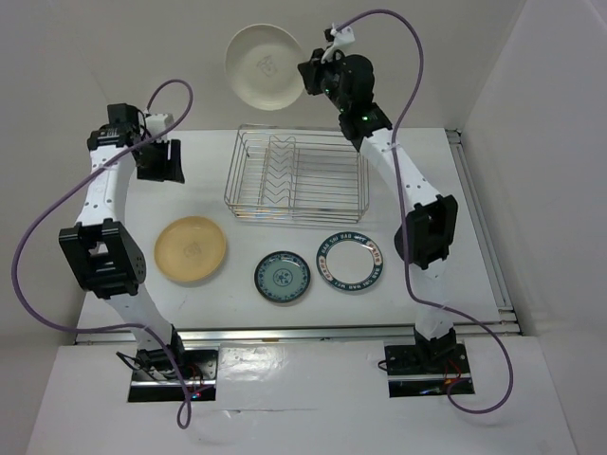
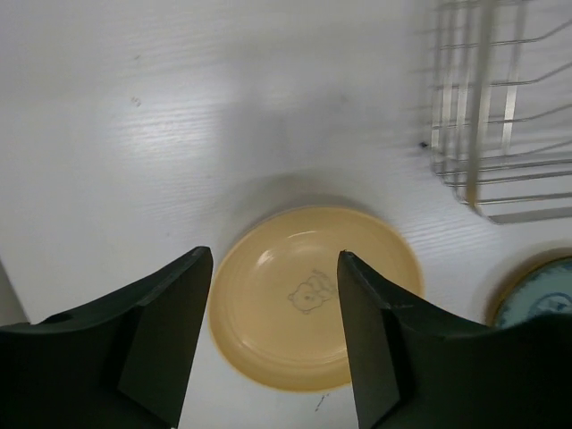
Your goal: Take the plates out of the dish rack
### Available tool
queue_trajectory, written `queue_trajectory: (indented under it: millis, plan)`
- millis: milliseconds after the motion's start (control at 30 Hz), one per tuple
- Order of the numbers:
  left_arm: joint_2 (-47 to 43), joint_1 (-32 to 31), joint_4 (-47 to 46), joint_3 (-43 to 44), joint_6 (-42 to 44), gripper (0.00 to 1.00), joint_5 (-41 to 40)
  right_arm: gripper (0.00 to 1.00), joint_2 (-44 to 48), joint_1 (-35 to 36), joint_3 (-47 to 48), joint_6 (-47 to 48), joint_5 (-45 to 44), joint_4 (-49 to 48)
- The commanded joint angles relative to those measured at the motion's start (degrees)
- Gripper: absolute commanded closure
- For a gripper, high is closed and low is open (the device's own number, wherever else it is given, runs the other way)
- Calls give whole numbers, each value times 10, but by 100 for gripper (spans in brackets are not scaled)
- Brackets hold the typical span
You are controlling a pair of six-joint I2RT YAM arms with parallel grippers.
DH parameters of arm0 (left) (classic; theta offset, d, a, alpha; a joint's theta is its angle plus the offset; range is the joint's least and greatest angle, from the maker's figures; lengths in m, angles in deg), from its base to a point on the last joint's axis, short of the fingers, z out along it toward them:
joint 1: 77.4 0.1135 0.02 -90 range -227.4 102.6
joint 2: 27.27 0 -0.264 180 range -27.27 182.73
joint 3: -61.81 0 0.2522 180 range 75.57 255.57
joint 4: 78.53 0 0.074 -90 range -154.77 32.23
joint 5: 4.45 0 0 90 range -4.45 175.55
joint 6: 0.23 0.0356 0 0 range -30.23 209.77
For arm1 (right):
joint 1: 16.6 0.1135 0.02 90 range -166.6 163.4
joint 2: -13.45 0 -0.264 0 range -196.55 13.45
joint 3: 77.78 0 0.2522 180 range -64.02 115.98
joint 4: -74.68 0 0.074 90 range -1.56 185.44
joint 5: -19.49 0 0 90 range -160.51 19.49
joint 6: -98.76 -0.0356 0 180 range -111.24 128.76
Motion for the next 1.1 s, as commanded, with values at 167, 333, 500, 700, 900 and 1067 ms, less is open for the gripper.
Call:
queue_trajectory:
  millis: [167, 333, 500, 700, 900, 1067]
  plan:
    - [-81, 1, -45, 13, -33, 19, 343, 100, 50, -35, -4, -133, 192, 329]
    - [-64, -21, -67, -11, -61, 12, 368, 100, 56, -40, -83, -150, 331, 354]
    - [-11, -54, -45, -11, -81, 8, 349, 100, 90, -21, -185, -169, 372, 306]
    - [1, -87, -52, -24, -81, 7, 294, 100, 109, -9, -277, -183, 373, 263]
    - [40, -98, -28, -24, -75, 20, 275, 100, 114, 24, -301, -189, 373, 239]
    - [52, -98, 12, -30, -41, 39, 294, 100, 109, 24, -301, -199, 373, 227]
